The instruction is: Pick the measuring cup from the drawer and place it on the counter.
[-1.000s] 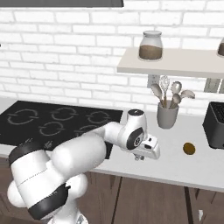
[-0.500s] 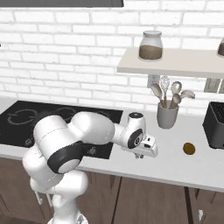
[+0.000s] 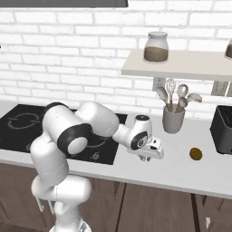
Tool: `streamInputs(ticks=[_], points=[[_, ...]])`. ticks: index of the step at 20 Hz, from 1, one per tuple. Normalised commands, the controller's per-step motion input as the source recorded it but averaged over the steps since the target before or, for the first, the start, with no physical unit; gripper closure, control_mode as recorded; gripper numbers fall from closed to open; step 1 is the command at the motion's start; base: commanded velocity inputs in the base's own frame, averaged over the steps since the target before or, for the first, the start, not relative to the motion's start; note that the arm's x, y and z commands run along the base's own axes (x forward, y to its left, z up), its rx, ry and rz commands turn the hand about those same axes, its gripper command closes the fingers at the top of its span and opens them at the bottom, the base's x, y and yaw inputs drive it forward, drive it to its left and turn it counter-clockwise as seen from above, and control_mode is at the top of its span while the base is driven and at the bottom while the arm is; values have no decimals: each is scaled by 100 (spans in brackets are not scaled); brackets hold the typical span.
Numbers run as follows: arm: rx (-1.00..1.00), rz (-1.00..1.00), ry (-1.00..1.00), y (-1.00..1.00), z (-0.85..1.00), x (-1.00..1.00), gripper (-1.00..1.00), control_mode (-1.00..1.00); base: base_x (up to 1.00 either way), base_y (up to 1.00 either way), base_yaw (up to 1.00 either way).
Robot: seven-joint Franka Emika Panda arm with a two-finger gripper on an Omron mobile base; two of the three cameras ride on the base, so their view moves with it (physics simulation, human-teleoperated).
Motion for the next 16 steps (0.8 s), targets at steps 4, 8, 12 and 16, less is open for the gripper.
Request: streamInputs(ticks=[4,8,12,16], points=[[0,0,0,0,2,0,-100,-100,0,0,0],[0,-5,-8,4,75,-14,-100,-100,0,0,0],[-1,-4,-17,64,94,-64,-100,-100,0,0,0],[-6,0,-15,100,79,-66,-100,-100,0,0,0]])
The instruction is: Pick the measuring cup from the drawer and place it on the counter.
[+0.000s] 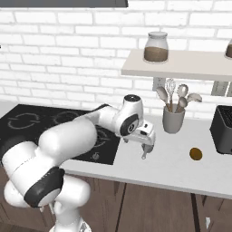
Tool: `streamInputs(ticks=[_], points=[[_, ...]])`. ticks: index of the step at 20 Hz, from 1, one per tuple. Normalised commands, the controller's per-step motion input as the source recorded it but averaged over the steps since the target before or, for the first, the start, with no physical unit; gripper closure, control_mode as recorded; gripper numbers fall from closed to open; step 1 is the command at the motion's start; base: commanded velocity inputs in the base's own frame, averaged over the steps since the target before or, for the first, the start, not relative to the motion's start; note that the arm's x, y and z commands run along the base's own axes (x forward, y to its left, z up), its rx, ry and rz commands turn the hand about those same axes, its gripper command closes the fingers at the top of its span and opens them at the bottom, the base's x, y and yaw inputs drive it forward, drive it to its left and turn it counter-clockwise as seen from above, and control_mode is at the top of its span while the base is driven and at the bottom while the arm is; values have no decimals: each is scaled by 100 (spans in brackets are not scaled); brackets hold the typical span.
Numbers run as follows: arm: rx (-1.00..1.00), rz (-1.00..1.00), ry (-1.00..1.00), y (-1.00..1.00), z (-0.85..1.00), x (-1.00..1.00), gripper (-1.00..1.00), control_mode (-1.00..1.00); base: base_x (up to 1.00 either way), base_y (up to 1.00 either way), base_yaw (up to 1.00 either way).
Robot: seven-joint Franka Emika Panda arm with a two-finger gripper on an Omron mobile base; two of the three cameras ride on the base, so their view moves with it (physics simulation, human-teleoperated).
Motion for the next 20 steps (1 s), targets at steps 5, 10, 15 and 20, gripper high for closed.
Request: streamInputs(ticks=[5,10,15,20], points=[[-11,0,-5,100,75,-37,-100,-100,0,0,0],[-3,0,-2,100,77,-40,-100,-100,0,0,0],[0,0,-2,100,74,-62,-100,-100,0,0,0],[0,0,0,100,60,-85,-100,-100,0,0,0]])
